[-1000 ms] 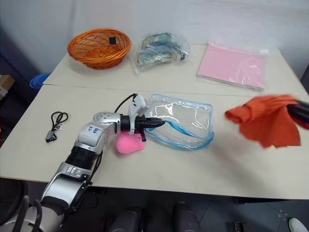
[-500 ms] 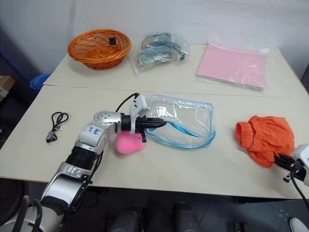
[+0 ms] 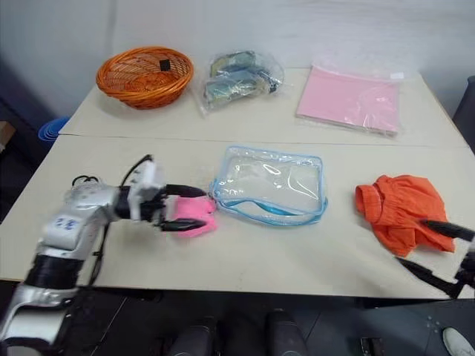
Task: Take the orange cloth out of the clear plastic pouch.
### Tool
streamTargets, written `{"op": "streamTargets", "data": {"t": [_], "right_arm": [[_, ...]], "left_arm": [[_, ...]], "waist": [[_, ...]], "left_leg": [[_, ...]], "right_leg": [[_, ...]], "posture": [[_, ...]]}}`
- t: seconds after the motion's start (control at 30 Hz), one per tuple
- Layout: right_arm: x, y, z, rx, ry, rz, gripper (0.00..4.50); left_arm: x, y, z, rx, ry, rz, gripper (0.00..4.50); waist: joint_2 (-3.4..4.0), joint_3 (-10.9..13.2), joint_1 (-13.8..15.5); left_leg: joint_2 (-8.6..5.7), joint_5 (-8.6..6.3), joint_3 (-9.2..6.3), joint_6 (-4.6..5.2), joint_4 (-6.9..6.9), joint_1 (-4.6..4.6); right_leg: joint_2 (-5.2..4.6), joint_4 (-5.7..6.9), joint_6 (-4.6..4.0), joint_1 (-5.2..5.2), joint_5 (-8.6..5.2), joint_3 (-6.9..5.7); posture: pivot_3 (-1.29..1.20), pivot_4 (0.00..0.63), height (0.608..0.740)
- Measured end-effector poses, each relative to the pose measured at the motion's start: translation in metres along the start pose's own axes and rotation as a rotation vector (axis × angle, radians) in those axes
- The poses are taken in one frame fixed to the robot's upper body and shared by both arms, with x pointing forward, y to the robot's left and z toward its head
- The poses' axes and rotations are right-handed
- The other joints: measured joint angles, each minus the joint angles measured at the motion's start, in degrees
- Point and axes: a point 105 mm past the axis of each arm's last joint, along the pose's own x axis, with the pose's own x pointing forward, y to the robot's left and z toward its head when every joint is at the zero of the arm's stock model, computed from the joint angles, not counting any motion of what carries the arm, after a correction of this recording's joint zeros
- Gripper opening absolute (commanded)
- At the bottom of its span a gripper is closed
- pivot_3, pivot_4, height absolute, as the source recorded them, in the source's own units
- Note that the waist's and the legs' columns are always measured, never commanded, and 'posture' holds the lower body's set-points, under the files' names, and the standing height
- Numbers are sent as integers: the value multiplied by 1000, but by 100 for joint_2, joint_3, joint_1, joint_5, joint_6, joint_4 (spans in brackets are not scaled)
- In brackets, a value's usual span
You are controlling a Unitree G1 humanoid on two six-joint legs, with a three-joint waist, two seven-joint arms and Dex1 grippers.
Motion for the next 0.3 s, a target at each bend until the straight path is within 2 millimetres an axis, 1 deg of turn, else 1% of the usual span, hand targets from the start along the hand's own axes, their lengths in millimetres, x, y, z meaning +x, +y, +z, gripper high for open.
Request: {"op": "streamTargets", "data": {"t": [0.03, 0.1, 0.13, 0.17, 0.2, 0.23, 0.3], "right_arm": [[6, 7, 1, 4, -16, 16, 4500], [27, 29, 3, 9, -96, 58, 4500], [36, 39, 2, 17, -114, 93, 4500], [47, 51, 0, 18, -131, 131, 4500], [54, 58, 1, 13, -153, 146, 4500], [60, 63, 2, 5, -173, 151, 4500], [69, 66, 2, -28, -208, 124, 4500]], "left_arm": [[-9, -3, -8, 15, 11, 18, 3818], [-32, -14, -34, 34, 62, 78, 3818], [-38, -19, -42, 39, 73, 90, 3818], [-43, -25, -48, 60, 88, 96, 3818], [-48, -28, -53, 71, 101, 104, 3818], [-52, -30, -57, 88, 126, 122, 3818], [-56, -30, -61, 105, 146, 172, 3818]], "waist": [[-1, 0, 0], [-4, -1, -2], [0, 1, -3], [0, 1, -2], [0, 1, 12], [1, 1, 22], [0, 1, 34]], "left_leg": [[-1, -3, -1, 5, -3, 4], [-1, -20, -6, 33, -18, 8], [-2, -21, -4, 36, -17, 5], [-4, -23, -4, 39, -18, 3], [-5, -23, -4, 40, -16, 1], [-7, -25, -4, 42, -16, 1], [-8, -28, -5, 49, -13, 2]], "right_leg": [[-4, -8, 0, 7, 0, -2], [-7, -19, -3, 11, -2, -8], [-10, -19, -3, 8, -2, -7], [-14, -23, -3, 7, -2, -9], [-17, -22, -3, 7, -2, -10], [-20, -24, -3, 7, -2, -11], [-21, -25, -3, 13, -2, -13]], "posture": [[0, 150, 740], [0, 150, 740], [0, 150, 740], [0, 150, 740], [0, 150, 740], [0, 150, 740], [0, 150, 740]]}}
